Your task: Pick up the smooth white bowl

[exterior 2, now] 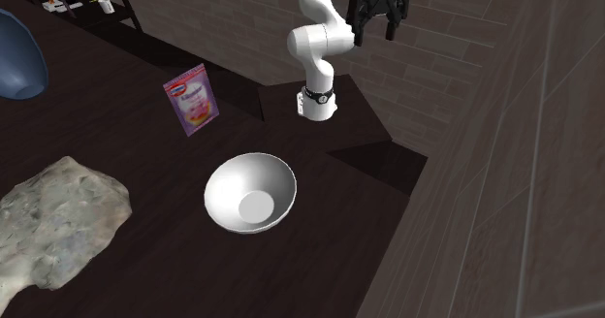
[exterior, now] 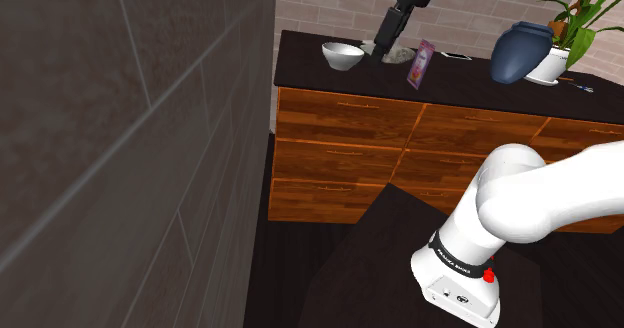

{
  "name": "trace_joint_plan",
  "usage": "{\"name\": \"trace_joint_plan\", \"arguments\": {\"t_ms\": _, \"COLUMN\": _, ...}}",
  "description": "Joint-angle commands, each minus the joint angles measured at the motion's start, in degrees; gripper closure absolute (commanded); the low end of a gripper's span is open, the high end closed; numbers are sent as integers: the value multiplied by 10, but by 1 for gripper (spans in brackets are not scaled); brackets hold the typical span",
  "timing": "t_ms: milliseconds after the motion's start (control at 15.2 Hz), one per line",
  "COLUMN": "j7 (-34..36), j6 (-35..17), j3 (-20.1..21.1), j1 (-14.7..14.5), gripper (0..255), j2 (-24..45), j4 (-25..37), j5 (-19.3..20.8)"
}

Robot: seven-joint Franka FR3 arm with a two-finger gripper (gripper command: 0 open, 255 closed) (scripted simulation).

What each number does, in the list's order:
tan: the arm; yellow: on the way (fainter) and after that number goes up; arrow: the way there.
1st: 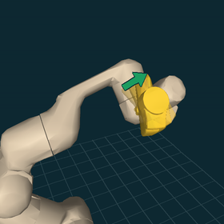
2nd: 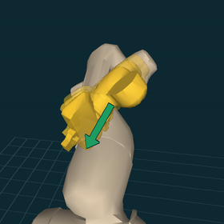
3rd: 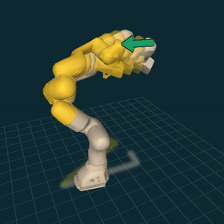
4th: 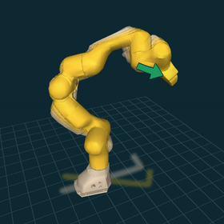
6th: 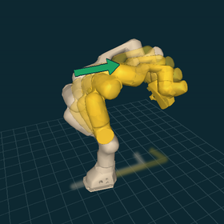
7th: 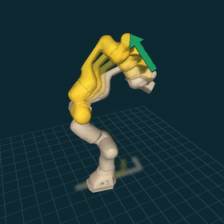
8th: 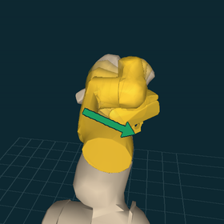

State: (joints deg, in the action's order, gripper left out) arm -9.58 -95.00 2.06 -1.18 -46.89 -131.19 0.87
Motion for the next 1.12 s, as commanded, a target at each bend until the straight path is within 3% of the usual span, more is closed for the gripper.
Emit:
{"name": "trace_joint_plan", "arguments": {"t_ms": 0, "j7": 0, "j6": 0, "j3": 0, "j1": 0, "gripper": 0, "j2": 0, "j4": 0, "j5": 0}}
{"name": "trace_joint_plan", "arguments": {"t_ms": 528, "j7": -33, "j6": -49, "j3": -50, "j1": 30, "gripper": 0, "j2": 152, "j4": 89, "j5": 28}}
{"name": "trace_joint_plan", "arguments": {"t_ms": 1056, "j7": -67, "j6": -69, "j3": -96, "j1": 53, "gripper": 0, "j2": 313, "j4": 219, "j5": 34}}
